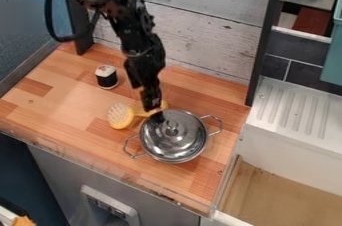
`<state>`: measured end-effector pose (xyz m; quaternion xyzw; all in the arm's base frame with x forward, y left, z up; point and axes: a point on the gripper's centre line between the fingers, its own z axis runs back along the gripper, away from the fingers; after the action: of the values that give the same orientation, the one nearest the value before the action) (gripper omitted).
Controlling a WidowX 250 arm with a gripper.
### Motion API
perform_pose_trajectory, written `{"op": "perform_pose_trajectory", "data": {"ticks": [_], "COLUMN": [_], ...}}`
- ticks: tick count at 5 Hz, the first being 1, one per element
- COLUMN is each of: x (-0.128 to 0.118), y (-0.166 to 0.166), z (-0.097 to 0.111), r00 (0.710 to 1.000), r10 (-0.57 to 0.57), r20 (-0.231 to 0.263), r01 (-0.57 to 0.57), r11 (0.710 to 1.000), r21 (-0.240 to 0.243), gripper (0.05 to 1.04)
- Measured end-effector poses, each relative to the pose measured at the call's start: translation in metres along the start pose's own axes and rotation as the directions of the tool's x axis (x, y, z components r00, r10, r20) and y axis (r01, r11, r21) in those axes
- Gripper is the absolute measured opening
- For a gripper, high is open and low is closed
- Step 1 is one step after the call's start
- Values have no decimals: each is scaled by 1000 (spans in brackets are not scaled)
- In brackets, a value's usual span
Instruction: Move the yellow brush to the left side of the table
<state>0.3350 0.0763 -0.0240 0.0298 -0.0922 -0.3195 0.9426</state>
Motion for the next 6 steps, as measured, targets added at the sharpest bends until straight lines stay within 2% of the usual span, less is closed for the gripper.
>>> {"op": "perform_pose_trajectory", "data": {"ticks": [2,3,4,5,6], "x": [-3,1,4,9,9], "y": [-15,-20,-14,-8,-9], "z": [-7,-16,-21,-24,-23], "r00": [996,994,996,998,999], "r10": [-93,-106,-85,-56,-41], "r20": [16,-3,-11,-8,-11], "r01": [93,106,84,56,41], "r11": [995,994,996,998,999], "r21": [-23,-34,-30,-12,5], "gripper": [1001,1001,945,695,500]}}
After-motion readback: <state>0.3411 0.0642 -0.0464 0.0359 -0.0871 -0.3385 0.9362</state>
